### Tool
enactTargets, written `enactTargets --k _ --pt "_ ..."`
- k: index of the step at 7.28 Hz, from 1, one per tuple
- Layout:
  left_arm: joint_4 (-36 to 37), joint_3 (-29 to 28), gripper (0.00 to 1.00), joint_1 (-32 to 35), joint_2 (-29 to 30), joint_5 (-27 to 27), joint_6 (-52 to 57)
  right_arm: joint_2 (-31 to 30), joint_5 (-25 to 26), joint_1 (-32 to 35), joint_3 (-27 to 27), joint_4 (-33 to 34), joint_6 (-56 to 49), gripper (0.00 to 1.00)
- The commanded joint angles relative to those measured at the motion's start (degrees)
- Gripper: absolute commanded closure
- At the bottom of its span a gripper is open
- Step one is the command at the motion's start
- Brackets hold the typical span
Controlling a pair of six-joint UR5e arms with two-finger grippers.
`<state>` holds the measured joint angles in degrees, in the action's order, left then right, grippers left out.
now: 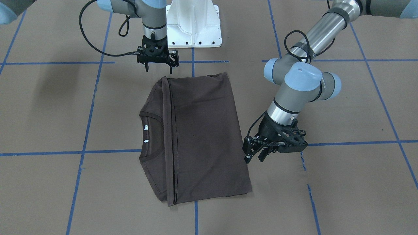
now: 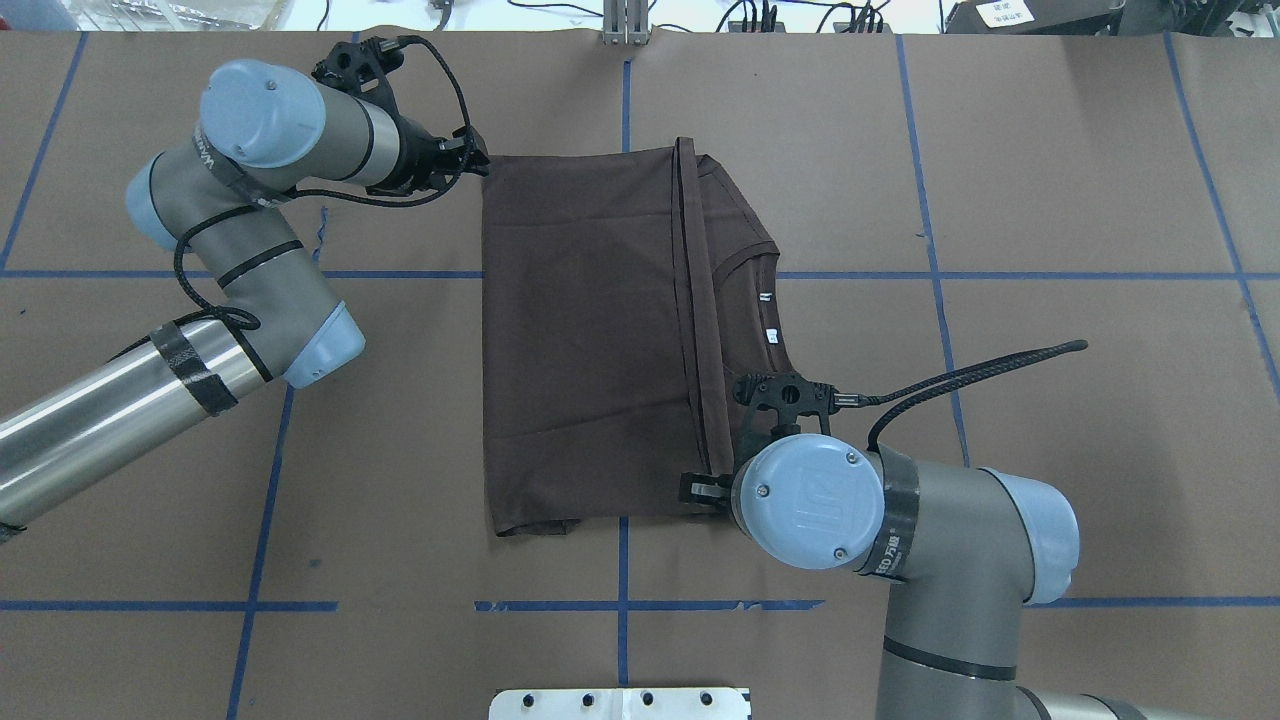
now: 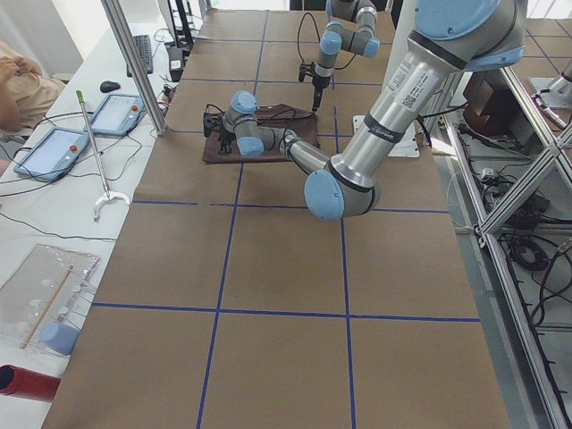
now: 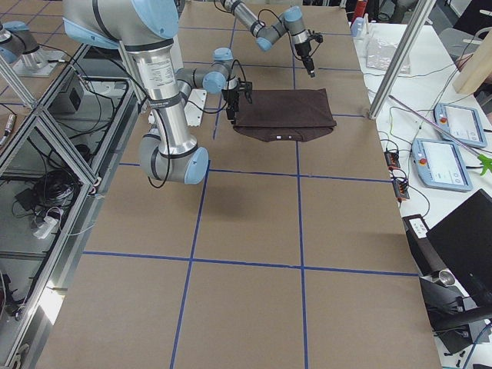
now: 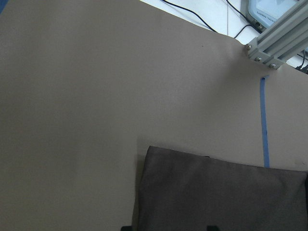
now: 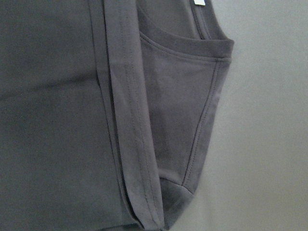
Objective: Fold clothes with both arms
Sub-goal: 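Release the shirt with the right gripper and withdraw it beside the shirt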
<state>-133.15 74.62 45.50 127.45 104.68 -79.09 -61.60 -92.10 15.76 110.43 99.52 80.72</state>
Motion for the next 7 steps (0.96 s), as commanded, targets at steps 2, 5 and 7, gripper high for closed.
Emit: enactTargets --k 2,5,7 --pt "0.0 0.1 0.38 -0.4 -0.1 0.0 0.0 1.0 -0.7 0.1 -5.5 -3.1 -4.5 0.00" --pt "0.0 0.1 0.38 -0.5 -0.1 0.0 0.0 0.1 -5.9 2.0 -9.4 -8.2 -7.5 0.00" --pt "0.0 0.1 0.38 -0.5 -0.1 0.0 0.0 -3.9 -6.3 3.9 -5.6 -8.0 -10.3 0.00"
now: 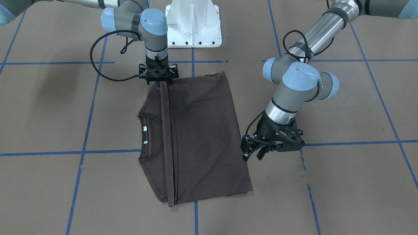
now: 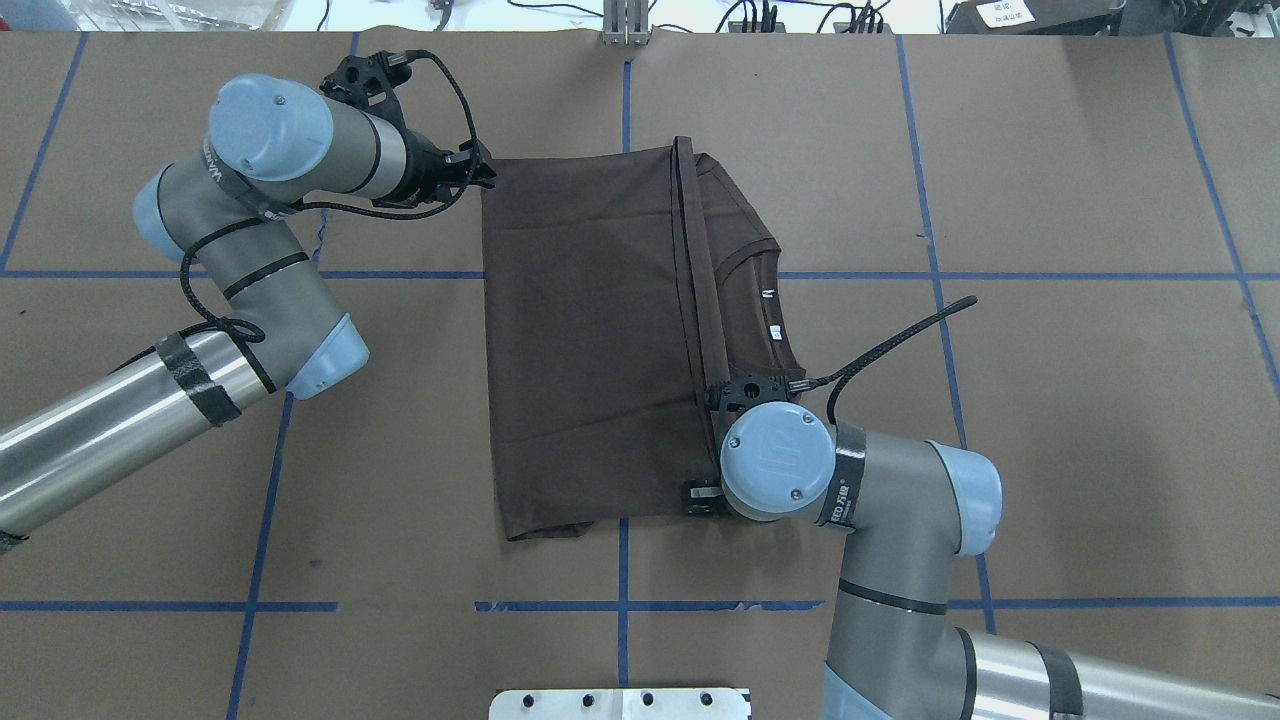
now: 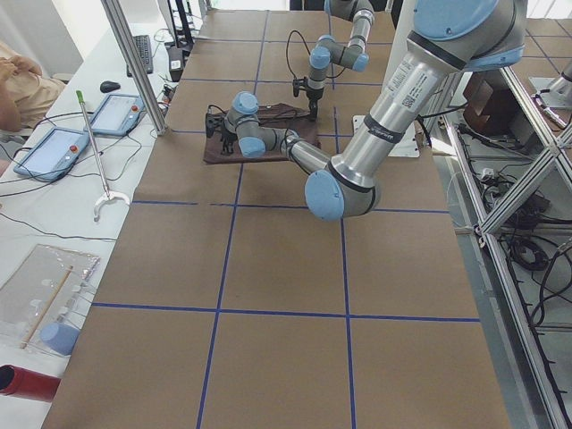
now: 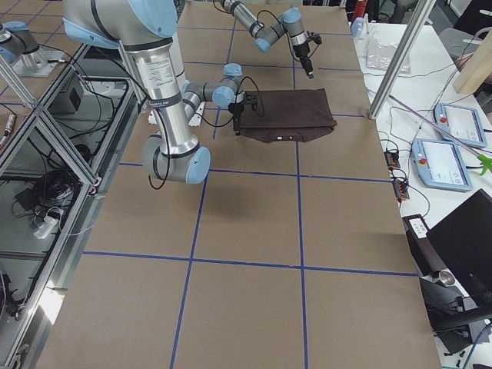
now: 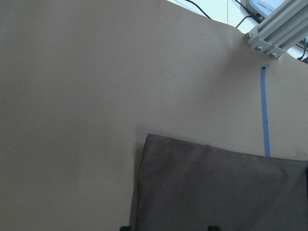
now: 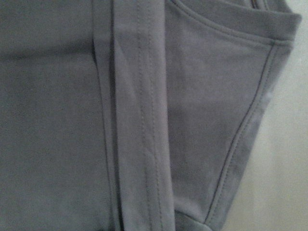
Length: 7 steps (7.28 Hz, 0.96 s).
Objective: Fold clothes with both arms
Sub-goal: 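Release the shirt with the right gripper and withdraw it beside the shirt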
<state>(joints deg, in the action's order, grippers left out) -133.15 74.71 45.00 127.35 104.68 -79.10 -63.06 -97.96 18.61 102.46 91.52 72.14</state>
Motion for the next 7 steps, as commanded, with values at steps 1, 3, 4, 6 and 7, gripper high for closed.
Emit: enactTargets --k 1,3,4,6,7 --pt "0.0 0.1 0.38 0.0 0.0 0.0 0.0 -4.2 -0.5 1.5 4.7 0.4 -1.7 0.00" --pt "0.0 0.1 0.38 0.0 0.0 -0.1 0.0 -8.7 -0.3 1.9 7.8 0.2 -1.8 0.00" --pt "0.0 0.2 0.38 0.0 0.0 -0.1 0.0 -13.7 -0.4 2.7 9.6 -0.2 -3.9 0.00" --pt "0.0 1.0 0.38 0.0 0.0 0.0 0.0 -20.6 -0.7 4.8 13.8 -1.2 -7.2 0.00" --pt "0.1 1.4 0.38 0.1 0.0 0.1 0.0 -17.3 -1.3 4.8 13.1 -1.2 -6.1 0.00"
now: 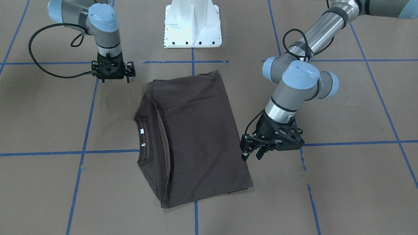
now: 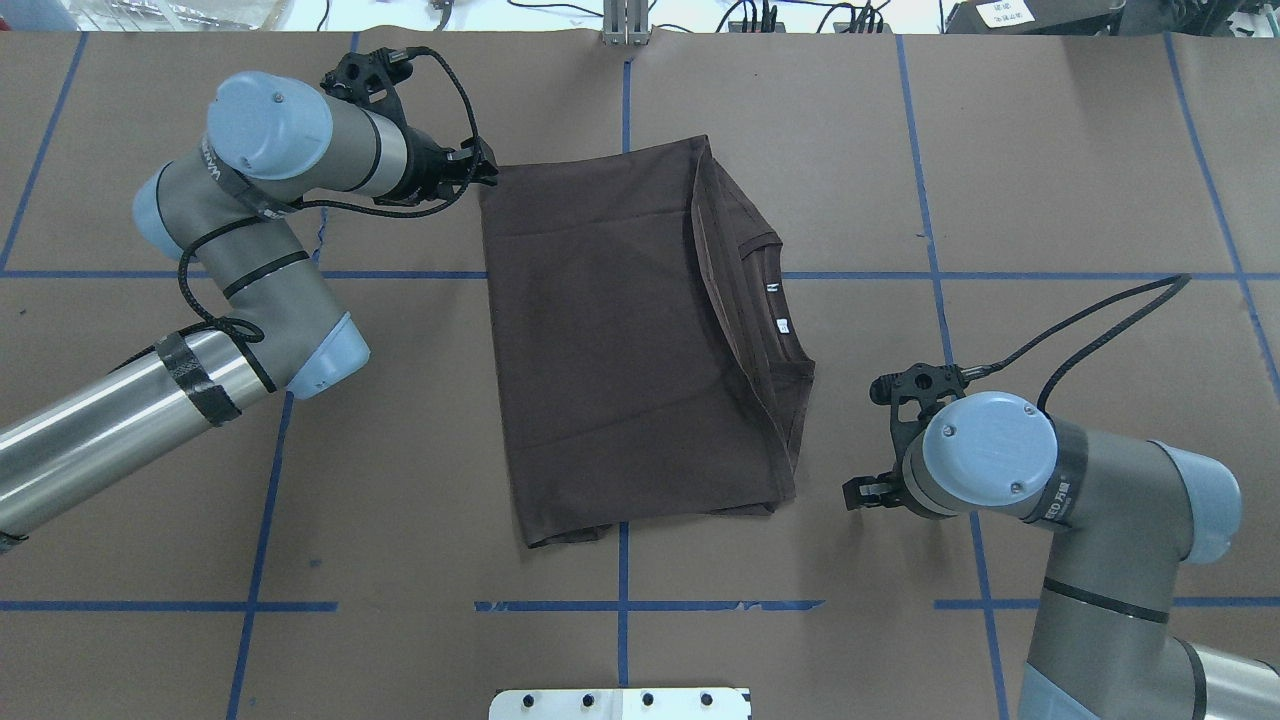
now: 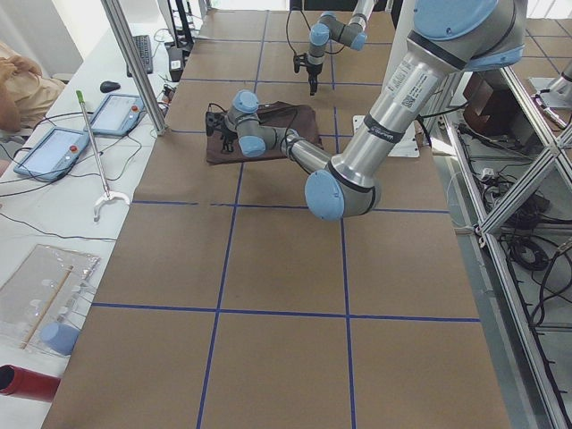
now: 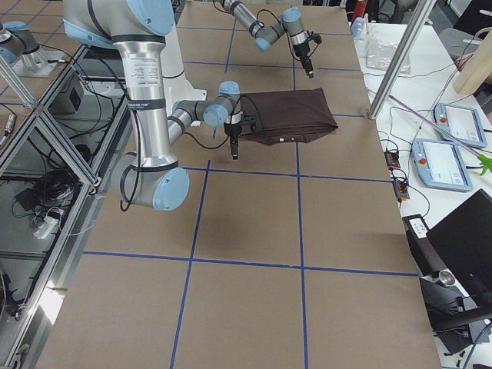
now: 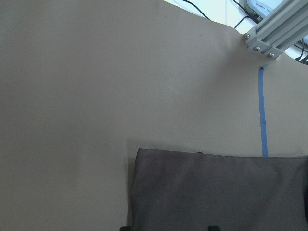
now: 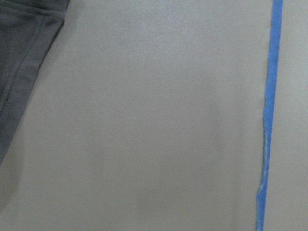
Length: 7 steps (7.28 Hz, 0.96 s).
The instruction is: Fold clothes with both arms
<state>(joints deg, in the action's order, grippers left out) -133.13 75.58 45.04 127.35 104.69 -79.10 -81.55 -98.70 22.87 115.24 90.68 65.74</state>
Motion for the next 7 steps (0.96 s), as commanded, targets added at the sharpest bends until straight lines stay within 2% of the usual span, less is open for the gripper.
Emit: enactTargets --k 1,3,5,7 --pt "0.3 0.8 0.38 0.0 -0.1 0.0 0.0 7.4 -0.5 0.9 -2.2 0.0 2.9 0.00" --pt "0.2 2.5 0.38 0.0 -1.8 0.2 0.1 18.2 -0.5 2.6 -11.1 0.1 4.8 0.00" --pt "0.3 5.4 0.38 0.0 -3.9 0.9 0.2 23.1 -0.4 4.9 -18.9 -0.6 3.7 0.00" --pt "0.3 5.3 0.39 0.0 -4.3 1.1 0.4 23.6 -0.6 8.0 -22.4 -0.6 -0.5 0.00"
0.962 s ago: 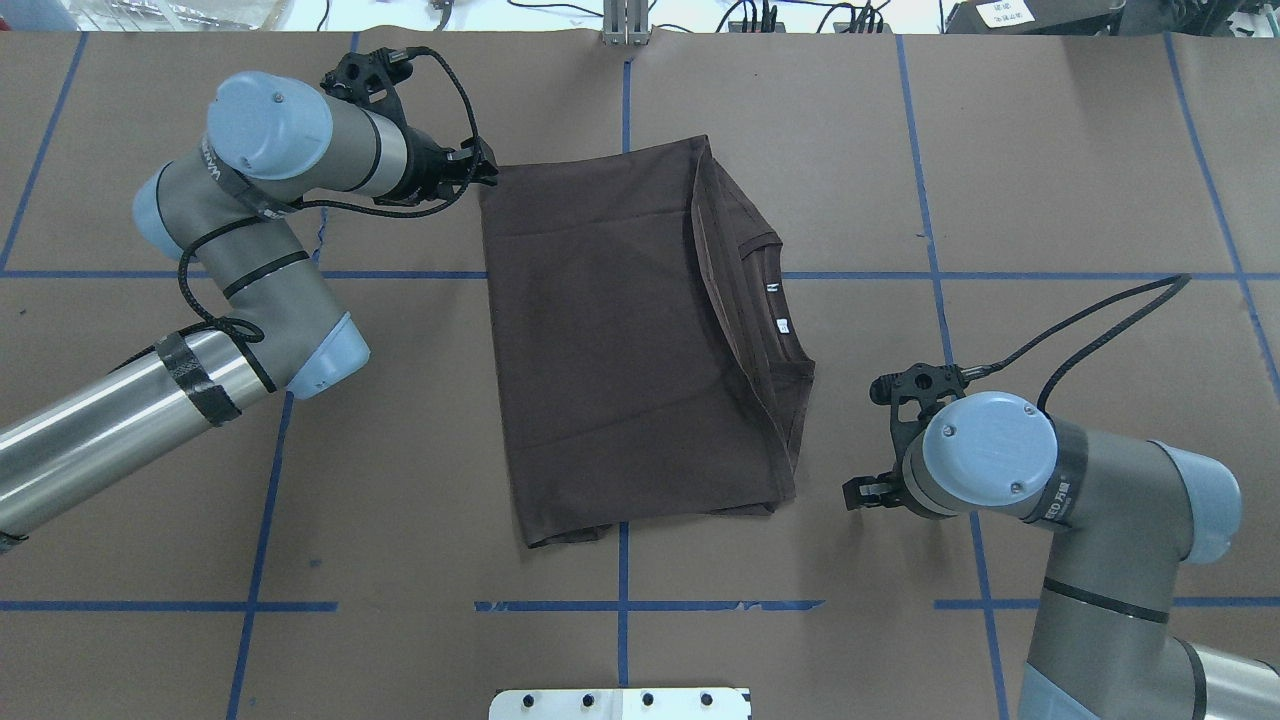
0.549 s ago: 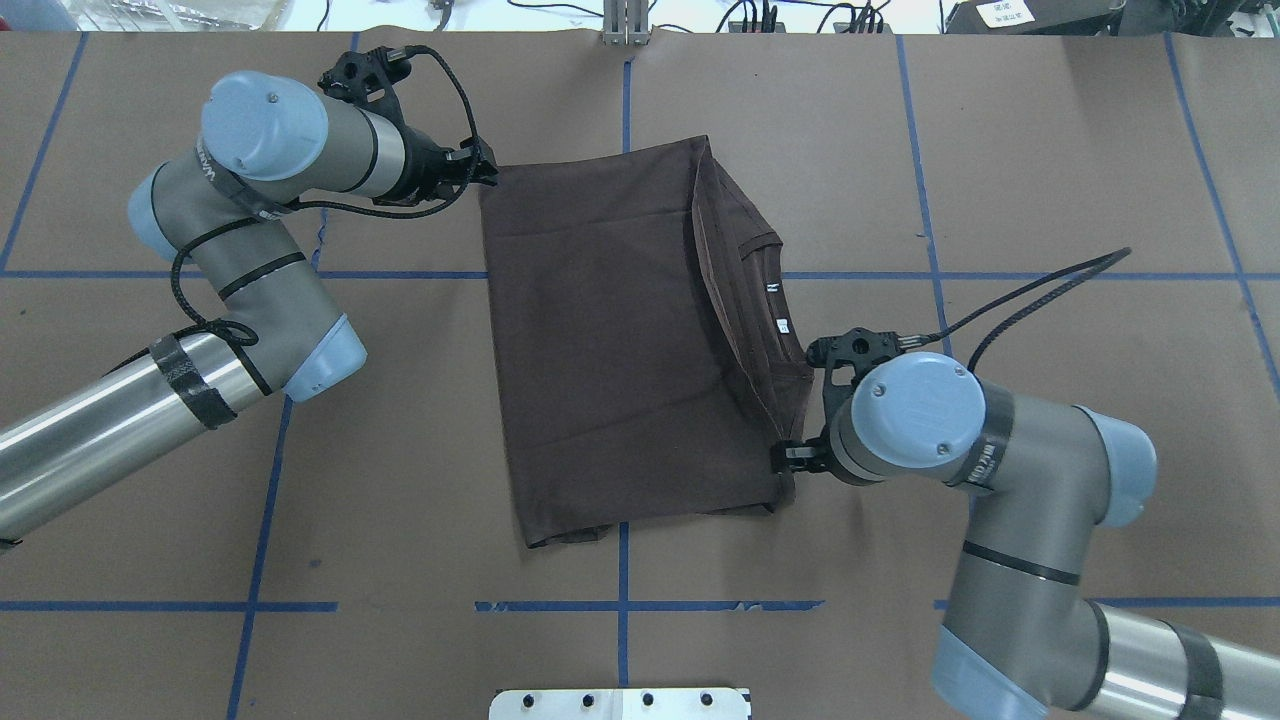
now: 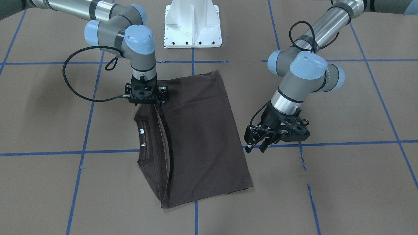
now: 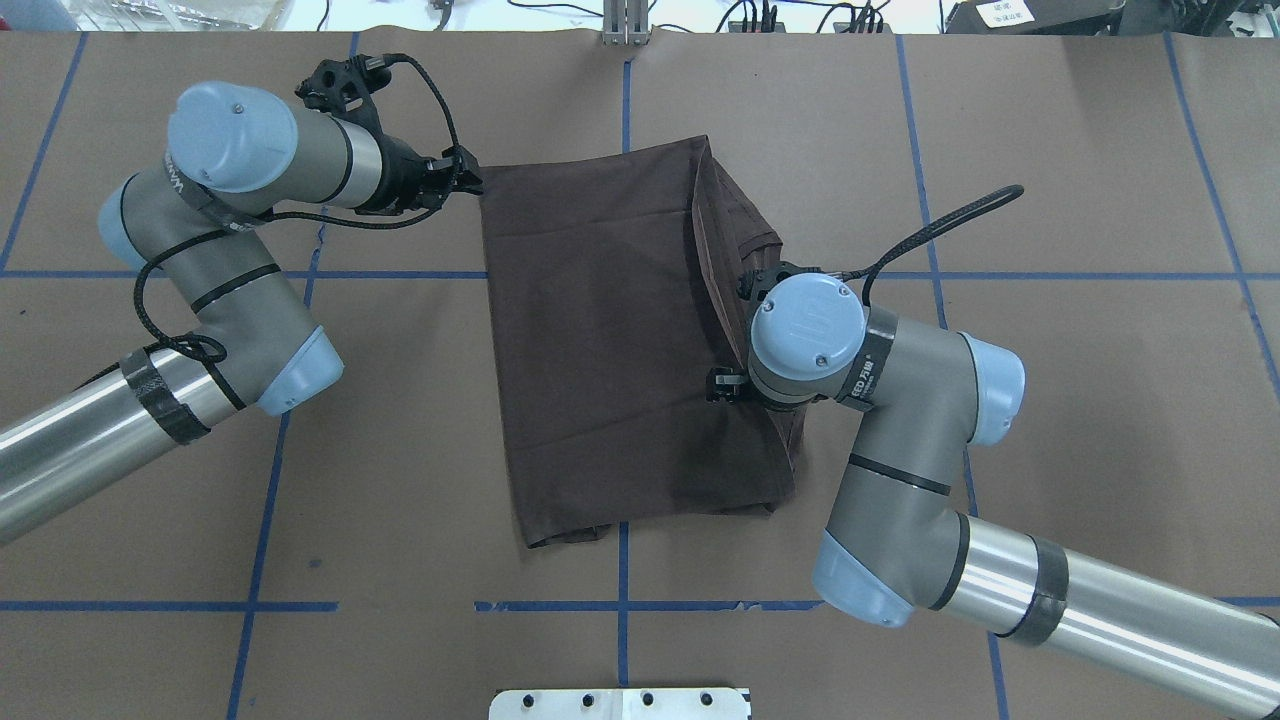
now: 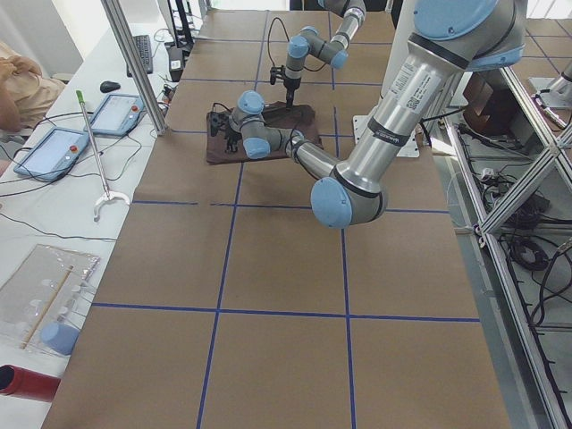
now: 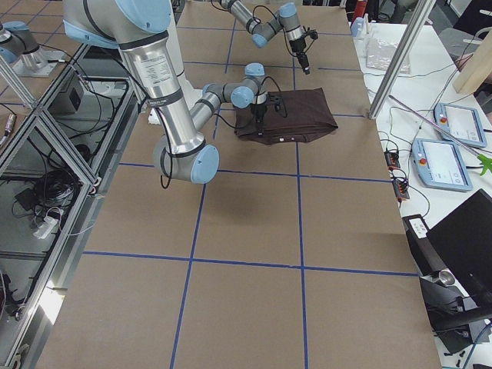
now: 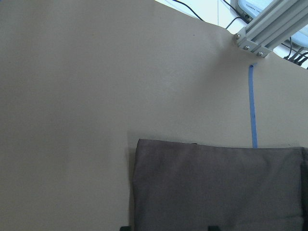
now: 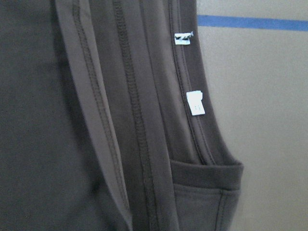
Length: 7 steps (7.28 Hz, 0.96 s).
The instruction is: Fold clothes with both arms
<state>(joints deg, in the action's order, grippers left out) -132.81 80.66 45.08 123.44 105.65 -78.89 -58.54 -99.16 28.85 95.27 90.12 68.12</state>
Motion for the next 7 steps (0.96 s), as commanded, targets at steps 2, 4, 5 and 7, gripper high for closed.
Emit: enactTargets --k 2,4,5,7 --pt "0.0 0.3 0.39 0.0 -0.4 0.3 0.1 -1.6 -8.2 7.9 -2.1 0.0 -7.7 0.00" --pt "0.0 0.5 0.39 0.0 -0.3 0.3 0.1 -2.4 -9.1 7.1 2.2 0.1 -3.7 0.00" --pt "0.0 0.7 0.39 0.0 -0.3 1.3 0.1 -2.7 -8.9 4.5 5.2 0.0 6.1 0.01" --pt "0.0 1.1 0.39 0.2 -0.3 2.0 0.2 -3.2 -8.6 0.6 8.1 -4.0 32.6 0.16"
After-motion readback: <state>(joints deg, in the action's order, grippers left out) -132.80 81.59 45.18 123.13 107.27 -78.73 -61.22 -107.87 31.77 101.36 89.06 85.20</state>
